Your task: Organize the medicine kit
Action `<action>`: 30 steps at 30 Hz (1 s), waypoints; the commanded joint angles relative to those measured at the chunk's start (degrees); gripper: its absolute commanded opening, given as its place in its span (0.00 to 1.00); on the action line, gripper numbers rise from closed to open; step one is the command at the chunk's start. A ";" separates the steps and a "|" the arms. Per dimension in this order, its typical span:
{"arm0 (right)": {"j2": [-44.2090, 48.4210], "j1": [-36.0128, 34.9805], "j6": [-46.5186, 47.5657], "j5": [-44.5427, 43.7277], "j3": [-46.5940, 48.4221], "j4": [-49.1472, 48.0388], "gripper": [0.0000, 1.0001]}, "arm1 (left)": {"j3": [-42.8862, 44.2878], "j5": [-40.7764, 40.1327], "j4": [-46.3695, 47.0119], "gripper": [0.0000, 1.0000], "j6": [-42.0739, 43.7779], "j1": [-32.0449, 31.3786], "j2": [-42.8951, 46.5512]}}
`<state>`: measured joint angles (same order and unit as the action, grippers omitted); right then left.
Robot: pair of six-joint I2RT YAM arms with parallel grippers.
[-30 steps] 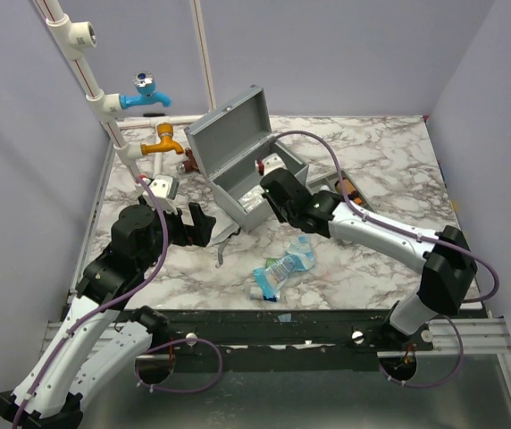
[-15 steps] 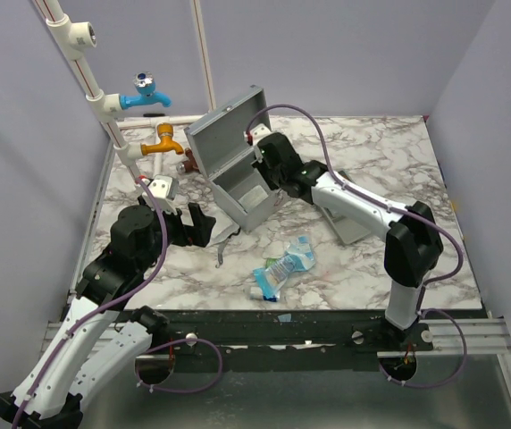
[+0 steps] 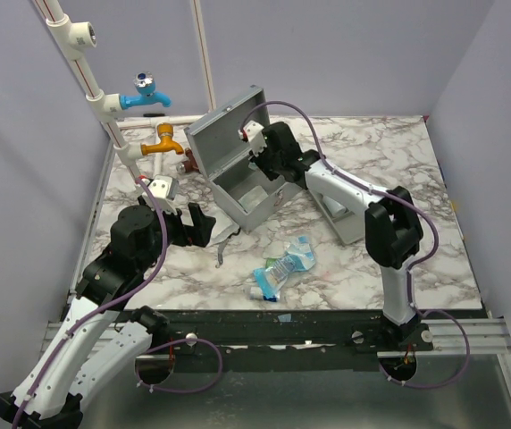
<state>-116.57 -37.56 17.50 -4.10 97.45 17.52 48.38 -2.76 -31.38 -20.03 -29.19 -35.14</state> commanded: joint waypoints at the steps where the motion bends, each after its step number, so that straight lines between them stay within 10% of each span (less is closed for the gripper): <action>1: -3.26 1.20 1.81 2.32 1.60 -0.56 0.01 | -0.22 0.74 1.05 0.98 -0.27 0.36 0.51; 12: -11.18 4.23 -1.14 -0.96 6.73 -1.80 0.01 | -0.22 0.78 1.00 0.98 -0.27 0.36 0.35; 30: -6.79 4.43 -8.10 -1.24 7.75 -2.35 0.47 | -0.23 1.27 1.28 0.98 -0.27 0.44 -0.37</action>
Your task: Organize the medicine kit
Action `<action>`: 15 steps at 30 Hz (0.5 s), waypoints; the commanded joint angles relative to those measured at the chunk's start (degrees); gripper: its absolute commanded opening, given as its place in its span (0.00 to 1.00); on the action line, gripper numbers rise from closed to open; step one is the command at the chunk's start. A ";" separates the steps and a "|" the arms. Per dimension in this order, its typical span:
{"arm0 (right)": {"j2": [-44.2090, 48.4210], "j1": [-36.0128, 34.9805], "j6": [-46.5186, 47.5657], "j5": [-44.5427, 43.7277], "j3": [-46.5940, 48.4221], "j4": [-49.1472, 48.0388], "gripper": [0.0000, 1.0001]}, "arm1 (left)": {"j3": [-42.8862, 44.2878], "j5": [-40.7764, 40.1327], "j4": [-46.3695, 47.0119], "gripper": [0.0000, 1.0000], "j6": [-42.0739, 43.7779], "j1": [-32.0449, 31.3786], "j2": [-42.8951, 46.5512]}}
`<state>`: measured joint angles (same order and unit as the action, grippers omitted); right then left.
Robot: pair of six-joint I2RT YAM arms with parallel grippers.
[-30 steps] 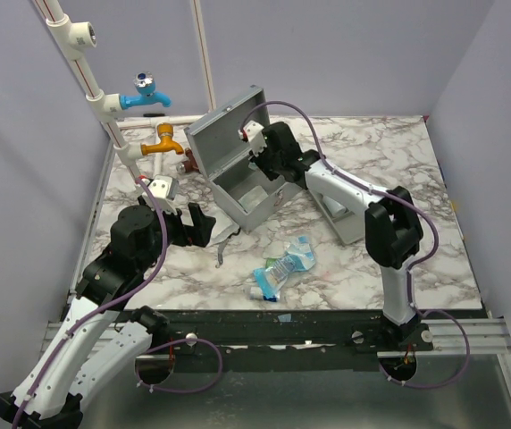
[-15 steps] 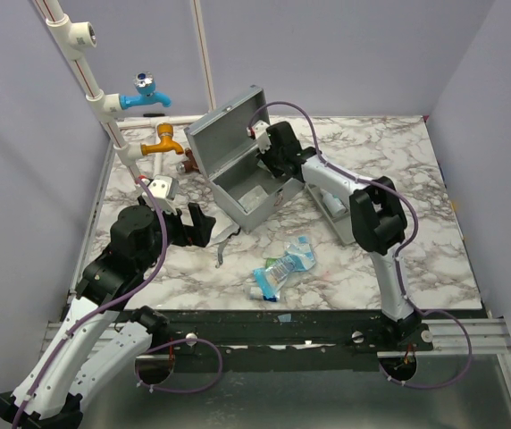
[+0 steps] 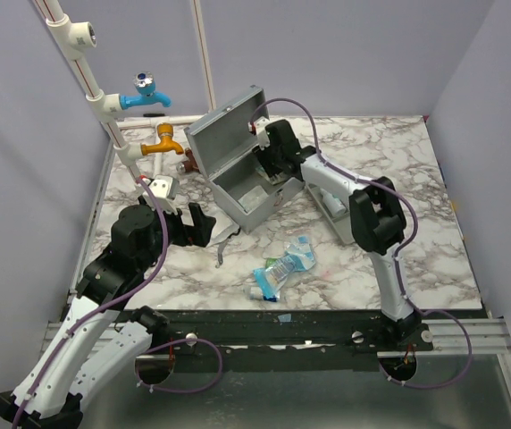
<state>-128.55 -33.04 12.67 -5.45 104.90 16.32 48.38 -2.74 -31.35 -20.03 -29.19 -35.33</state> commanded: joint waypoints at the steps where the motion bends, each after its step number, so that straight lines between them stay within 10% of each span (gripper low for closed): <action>1: 6.19 -0.10 -3.94 0.01 -0.10 -1.23 0.49 | -0.21 1.31 1.22 0.98 -0.27 0.45 -0.24; 15: 24.76 -0.09 -22.09 -3.44 -15.18 -3.72 0.54 | -0.15 0.19 1.08 0.99 -0.82 0.45 -0.33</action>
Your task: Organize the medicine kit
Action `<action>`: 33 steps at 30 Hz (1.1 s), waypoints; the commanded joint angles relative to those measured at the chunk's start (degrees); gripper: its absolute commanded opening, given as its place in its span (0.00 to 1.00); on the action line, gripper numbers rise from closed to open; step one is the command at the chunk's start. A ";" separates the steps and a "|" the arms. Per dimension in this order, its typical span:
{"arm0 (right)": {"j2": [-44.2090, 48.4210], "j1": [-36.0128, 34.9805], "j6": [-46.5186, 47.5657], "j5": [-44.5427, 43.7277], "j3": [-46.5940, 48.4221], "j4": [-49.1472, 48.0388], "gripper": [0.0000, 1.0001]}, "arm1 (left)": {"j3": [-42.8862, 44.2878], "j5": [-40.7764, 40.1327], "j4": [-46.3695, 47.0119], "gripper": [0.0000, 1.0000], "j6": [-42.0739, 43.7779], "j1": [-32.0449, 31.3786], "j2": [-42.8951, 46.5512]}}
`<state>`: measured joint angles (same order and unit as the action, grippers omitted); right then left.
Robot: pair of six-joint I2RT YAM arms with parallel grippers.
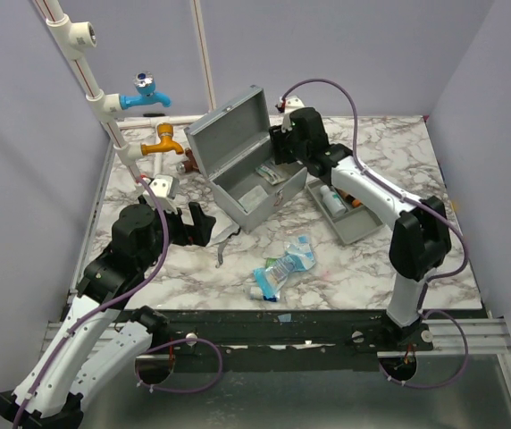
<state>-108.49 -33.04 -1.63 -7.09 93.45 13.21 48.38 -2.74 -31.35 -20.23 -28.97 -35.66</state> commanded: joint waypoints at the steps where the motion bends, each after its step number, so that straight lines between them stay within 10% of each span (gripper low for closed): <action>1: 6.01 -0.09 -8.78 -1.06 -4.67 -0.17 0.54 | -0.15 -0.04 0.96 0.99 -0.69 0.23 0.06; 33: 43.13 -1.04 -43.42 14.71 -56.48 -1.37 0.65 | -0.07 -3.32 0.19 0.99 -1.83 1.38 1.60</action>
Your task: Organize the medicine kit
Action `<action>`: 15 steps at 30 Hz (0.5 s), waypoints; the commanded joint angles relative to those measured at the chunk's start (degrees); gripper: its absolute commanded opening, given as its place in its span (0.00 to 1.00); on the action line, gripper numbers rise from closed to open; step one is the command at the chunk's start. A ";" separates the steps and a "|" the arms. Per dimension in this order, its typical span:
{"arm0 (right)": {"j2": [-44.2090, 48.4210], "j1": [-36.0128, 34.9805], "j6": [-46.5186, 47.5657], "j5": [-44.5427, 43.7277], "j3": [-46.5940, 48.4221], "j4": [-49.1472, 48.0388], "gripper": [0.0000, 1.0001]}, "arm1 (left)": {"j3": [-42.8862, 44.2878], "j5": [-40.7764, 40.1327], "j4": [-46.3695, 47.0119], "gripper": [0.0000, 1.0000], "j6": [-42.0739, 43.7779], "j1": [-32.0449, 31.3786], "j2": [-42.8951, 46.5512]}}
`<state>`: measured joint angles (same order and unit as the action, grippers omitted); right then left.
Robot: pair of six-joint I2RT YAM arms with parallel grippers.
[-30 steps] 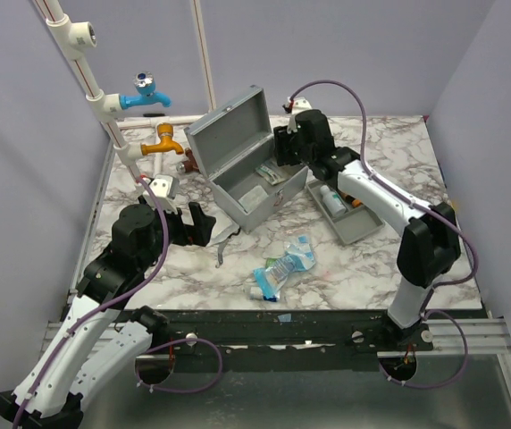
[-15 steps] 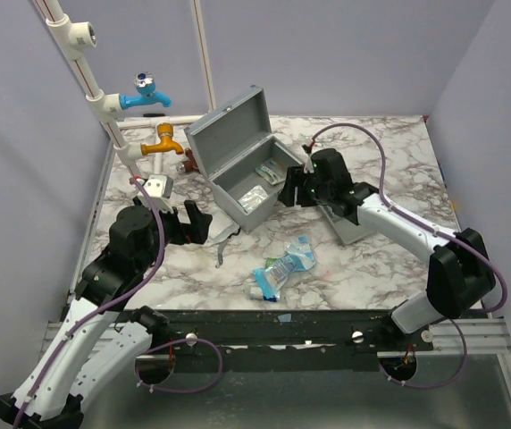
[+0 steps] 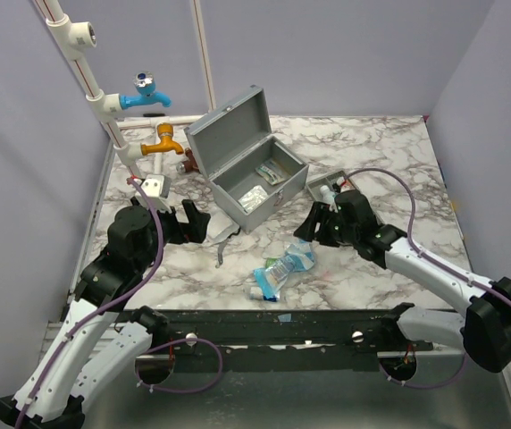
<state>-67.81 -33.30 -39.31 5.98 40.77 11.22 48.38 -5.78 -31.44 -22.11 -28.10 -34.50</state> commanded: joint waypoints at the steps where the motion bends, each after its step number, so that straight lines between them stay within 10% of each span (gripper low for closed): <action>1: 3.35 -0.88 -6.63 1.96 -4.96 0.64 0.65 | -0.11 -0.28 0.34 0.99 0.05 0.50 0.56; 15: 0.83 -5.20 -13.48 11.35 -10.26 -0.39 0.64 | -0.19 0.48 0.56 0.99 0.16 0.74 1.04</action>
<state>-65.41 -36.34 -50.22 13.74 31.73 11.64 48.38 -5.74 -31.42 -22.11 -27.75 -33.95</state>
